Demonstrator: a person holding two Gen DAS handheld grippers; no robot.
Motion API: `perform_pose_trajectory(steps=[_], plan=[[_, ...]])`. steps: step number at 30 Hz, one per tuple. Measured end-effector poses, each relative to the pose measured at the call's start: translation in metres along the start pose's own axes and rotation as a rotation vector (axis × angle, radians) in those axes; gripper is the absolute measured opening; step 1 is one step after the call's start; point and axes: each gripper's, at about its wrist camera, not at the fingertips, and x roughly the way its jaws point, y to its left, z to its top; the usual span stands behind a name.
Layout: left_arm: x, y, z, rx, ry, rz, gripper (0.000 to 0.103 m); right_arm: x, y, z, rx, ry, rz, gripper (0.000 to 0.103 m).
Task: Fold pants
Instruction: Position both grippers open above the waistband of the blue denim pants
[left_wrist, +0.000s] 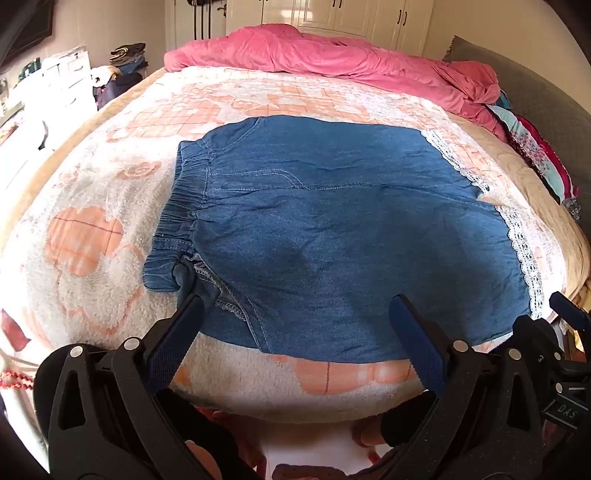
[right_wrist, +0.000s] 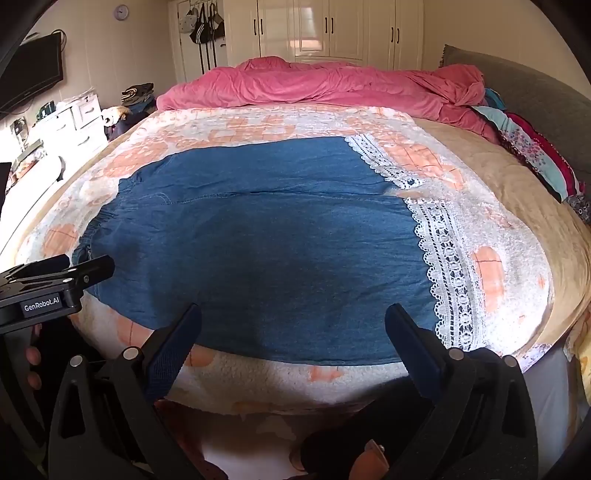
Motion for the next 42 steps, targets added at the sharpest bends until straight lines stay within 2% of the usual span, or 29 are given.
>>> perform_pose_trajectory(steps=[27, 40, 42], plan=[[0.002, -0.001, -0.001, -0.001, 0.011, 0.004, 0.094, 0.007, 0.001, 0.000, 0.002, -0.004, 0.003, 0.099], [0.011, 0.006, 0.008, -0.011, 0.015, 0.003, 0.094, 0.023, 0.002, 0.013, -0.021, 0.027, -0.003, 0.099], [0.012, 0.007, 0.010, -0.014, 0.015, 0.000, 0.094, 0.028, 0.002, 0.018, -0.026, 0.056, 0.001, 0.099]])
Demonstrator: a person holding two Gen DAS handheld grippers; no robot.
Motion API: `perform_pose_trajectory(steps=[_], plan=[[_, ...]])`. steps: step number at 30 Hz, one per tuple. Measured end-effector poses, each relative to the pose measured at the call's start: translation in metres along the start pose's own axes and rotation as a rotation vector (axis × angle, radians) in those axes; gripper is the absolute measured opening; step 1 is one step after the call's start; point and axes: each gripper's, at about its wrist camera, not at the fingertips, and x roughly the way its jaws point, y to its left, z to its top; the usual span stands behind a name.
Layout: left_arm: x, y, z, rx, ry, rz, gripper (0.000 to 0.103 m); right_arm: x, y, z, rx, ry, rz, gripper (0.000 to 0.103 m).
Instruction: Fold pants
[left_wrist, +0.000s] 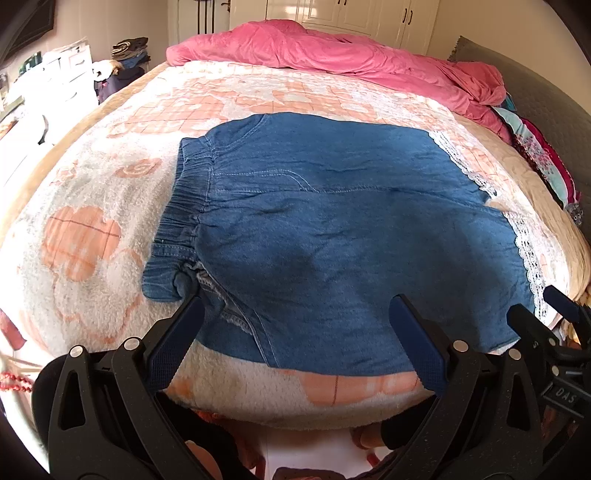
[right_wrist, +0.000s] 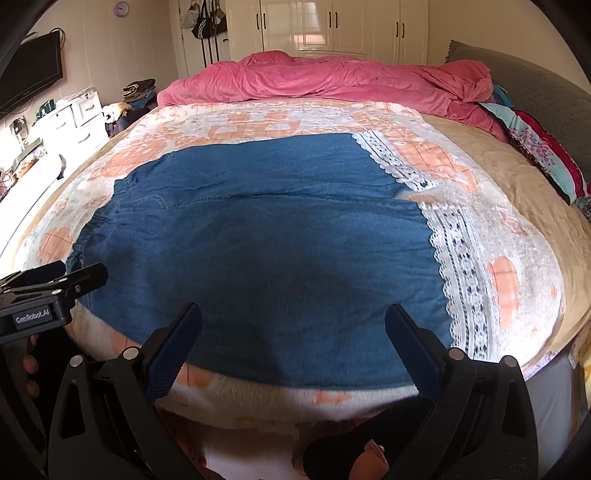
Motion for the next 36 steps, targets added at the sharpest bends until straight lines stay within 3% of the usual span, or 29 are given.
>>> perform_pose_trajectory(steps=[10, 17, 20, 29, 36], plan=[[0.014, 0.018, 0.029, -0.022, 0.000, 0.011, 0.094, 0.023, 0.007, 0.048, -0.025, -0.033, 0.075, 0.099], [0.033, 0.052, 0.068, -0.074, 0.005, 0.048, 0.094, 0.060, 0.017, 0.091, -0.005, 0.056, 0.259, 0.099], [0.046, 0.068, 0.088, -0.092, 0.027, 0.062, 0.094, 0.070, 0.030, 0.110, -0.095, 0.028, 0.205, 0.099], [0.096, 0.111, 0.147, -0.055, 0.047, 0.110, 0.094, 0.119, 0.063, 0.173, -0.271, 0.027, 0.201, 0.099], [0.130, 0.127, 0.155, -0.004, 0.037, 0.097, 0.094, 0.176, 0.086, 0.218, -0.349, 0.075, 0.282, 0.099]])
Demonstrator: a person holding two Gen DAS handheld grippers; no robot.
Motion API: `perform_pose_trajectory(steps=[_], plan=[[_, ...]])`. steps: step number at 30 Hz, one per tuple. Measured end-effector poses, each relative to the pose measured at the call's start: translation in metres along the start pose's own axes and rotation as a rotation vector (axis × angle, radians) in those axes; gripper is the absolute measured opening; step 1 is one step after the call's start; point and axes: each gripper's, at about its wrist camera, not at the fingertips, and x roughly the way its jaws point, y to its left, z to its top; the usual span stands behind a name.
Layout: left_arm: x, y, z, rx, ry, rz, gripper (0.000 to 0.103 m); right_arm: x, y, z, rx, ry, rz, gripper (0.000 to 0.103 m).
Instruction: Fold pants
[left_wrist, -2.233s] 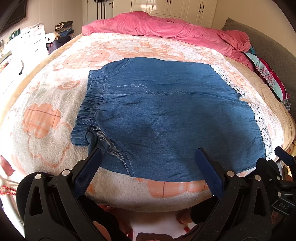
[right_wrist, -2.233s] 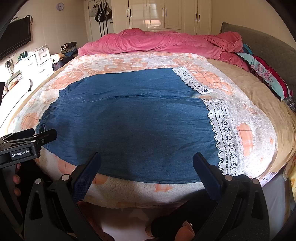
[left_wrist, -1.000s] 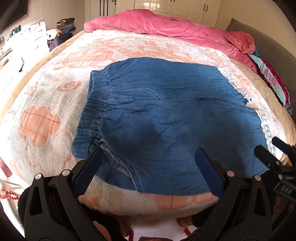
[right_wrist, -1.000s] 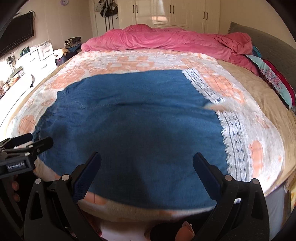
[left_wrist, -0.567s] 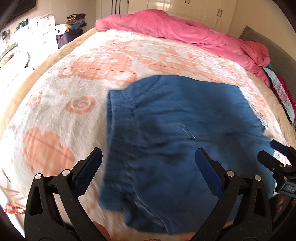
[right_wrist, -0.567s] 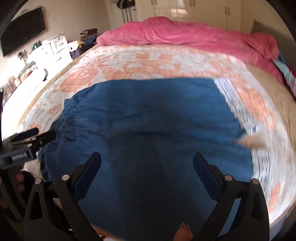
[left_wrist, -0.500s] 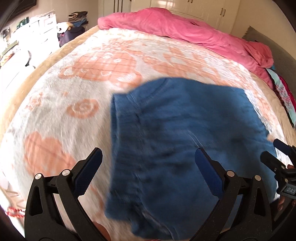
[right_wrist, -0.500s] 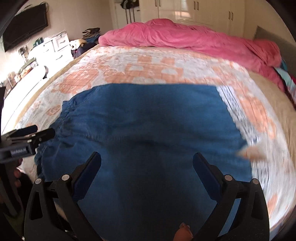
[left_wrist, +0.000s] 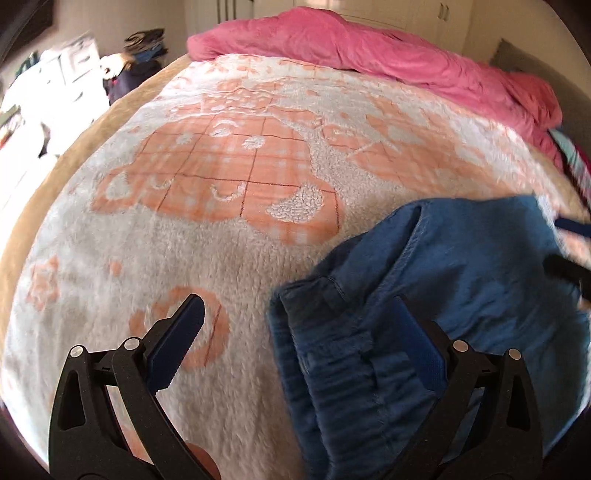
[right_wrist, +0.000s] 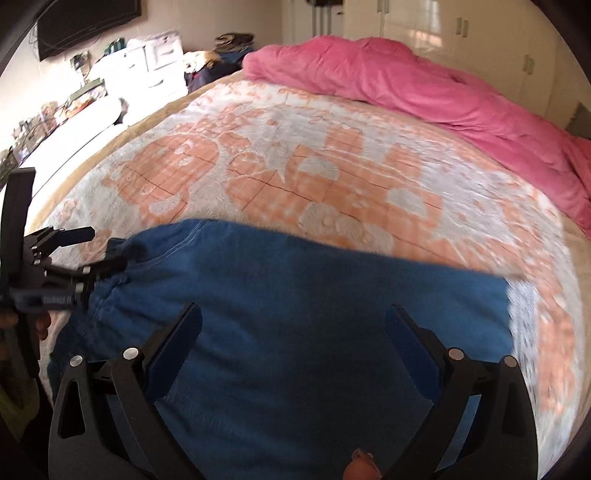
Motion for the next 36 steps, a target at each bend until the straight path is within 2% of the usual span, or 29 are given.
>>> perform_pose_trajectory(steps=[5, 7, 8, 9, 11, 12, 13, 16, 20, 24, 26, 27, 28, 30, 32, 36], plan=[[0.017, 0.008, 0.007, -0.001, 0.009, 0.001, 0.094, 0.038, 0.001, 0.023, -0.084, 0.047, -0.003, 0.099], [0.024, 0.008, 0.010, 0.018, 0.016, -0.009, 0.091, 0.046, 0.004, 0.027, -0.110, 0.057, -0.002, 0.099], [0.027, 0.007, 0.011, 0.032, 0.020, -0.029, 0.078, 0.051, 0.005, 0.030, -0.123, 0.060, -0.011, 0.099], [0.029, 0.005, 0.011, 0.046, 0.034, -0.059, 0.061, 0.055, 0.006, 0.032, -0.133, 0.068, -0.012, 0.099], [0.033, 0.002, 0.011, 0.059, 0.037, -0.072, 0.053, 0.063, 0.009, 0.037, -0.159, 0.078, -0.002, 0.099], [0.033, 0.000, 0.012, 0.079, 0.030, -0.068, 0.037, 0.067, 0.010, 0.039, -0.174, 0.087, -0.003, 0.099], [0.031, 0.000, 0.012, 0.088, 0.022, -0.078, 0.031, 0.071, 0.011, 0.040, -0.188, 0.095, -0.005, 0.099], [0.019, -0.002, 0.010, 0.099, -0.021, -0.083, 0.028, 0.080, 0.015, 0.044, -0.253, 0.113, -0.031, 0.099], [-0.008, -0.009, 0.003, 0.141, -0.106, -0.077, 0.027, 0.082, 0.029, 0.044, -0.368, 0.101, -0.016, 0.099], [-0.028, -0.007, -0.002, 0.131, -0.152, -0.119, 0.027, 0.093, 0.043, 0.042, -0.447, 0.121, -0.057, 0.095], [-0.029, -0.008, -0.004, 0.138, -0.146, -0.128, 0.027, 0.095, 0.048, 0.041, -0.441, 0.131, -0.022, 0.070], [-0.027, -0.009, -0.004, 0.138, -0.138, -0.120, 0.027, 0.093, 0.051, 0.039, -0.438, 0.123, 0.013, 0.047], [-0.026, -0.010, -0.004, 0.140, -0.130, -0.117, 0.027, 0.089, 0.055, 0.035, -0.440, 0.115, 0.048, 0.031], [-0.023, -0.009, -0.004, 0.132, -0.125, -0.113, 0.027, 0.084, 0.061, 0.029, -0.444, 0.098, 0.061, 0.017], [-0.024, -0.004, -0.004, 0.115, -0.127, -0.122, 0.027, 0.076, 0.062, 0.024, -0.408, 0.077, 0.047, 0.013], [-0.032, -0.003, -0.005, 0.112, -0.146, -0.126, 0.027, 0.048, 0.055, 0.019, -0.302, 0.009, 0.061, 0.010]])
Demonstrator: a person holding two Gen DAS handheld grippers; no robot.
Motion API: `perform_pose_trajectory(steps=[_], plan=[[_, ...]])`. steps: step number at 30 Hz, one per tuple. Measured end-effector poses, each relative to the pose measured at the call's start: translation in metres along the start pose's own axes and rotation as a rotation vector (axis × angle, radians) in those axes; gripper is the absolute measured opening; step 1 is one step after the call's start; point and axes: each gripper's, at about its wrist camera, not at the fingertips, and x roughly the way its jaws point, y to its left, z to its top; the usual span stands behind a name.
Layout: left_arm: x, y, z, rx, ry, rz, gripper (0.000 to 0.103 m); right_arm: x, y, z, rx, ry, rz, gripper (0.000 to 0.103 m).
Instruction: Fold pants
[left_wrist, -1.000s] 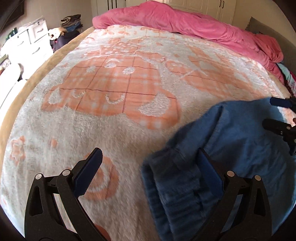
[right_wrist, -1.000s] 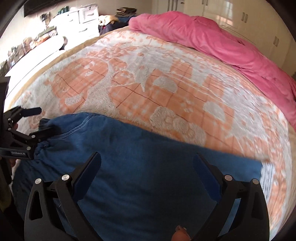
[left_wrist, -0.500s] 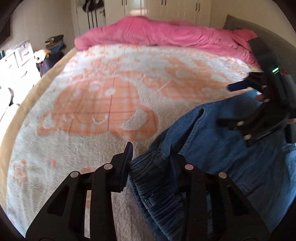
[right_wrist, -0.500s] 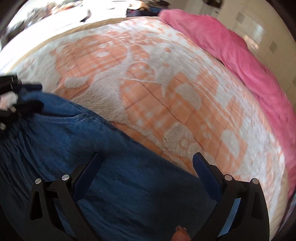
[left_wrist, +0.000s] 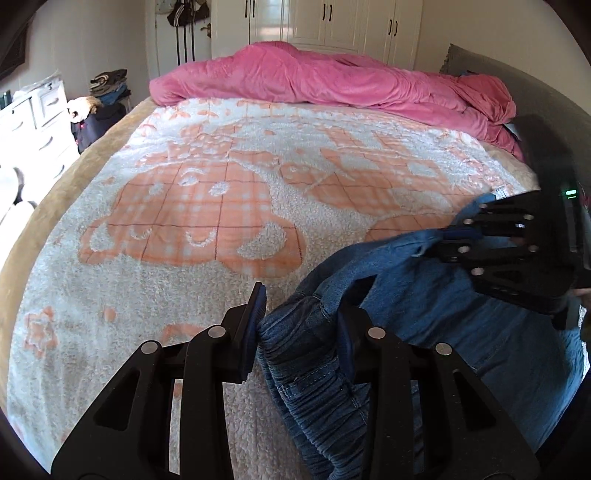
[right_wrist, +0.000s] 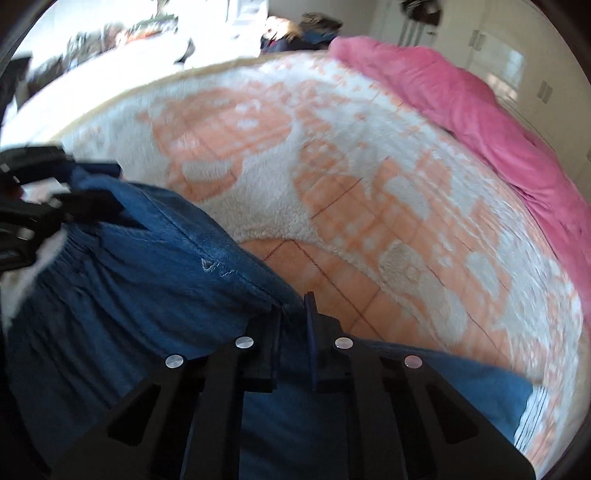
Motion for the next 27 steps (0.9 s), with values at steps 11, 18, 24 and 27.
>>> perform_pose_trajectory(steps=[11, 18, 24, 27], plan=[[-0.058, -0.033, -0.010, 0.080, -0.120, 0.005, 0.027, -0.106, 0.016, -0.048, 0.166, -0.162, 0.014, 0.010], [-0.094, -0.052, -0.041, 0.109, -0.134, -0.029, 0.027, -0.151, 0.047, -0.093, 0.231, -0.196, 0.046, 0.010], [-0.112, -0.057, -0.083, 0.083, -0.100, -0.009, 0.030, -0.163, 0.082, -0.127, 0.243, -0.193, 0.094, 0.010], [-0.116, -0.057, -0.095, 0.083, -0.072, 0.002, 0.030, -0.165, 0.102, -0.140, 0.230, -0.190, 0.112, 0.010]])
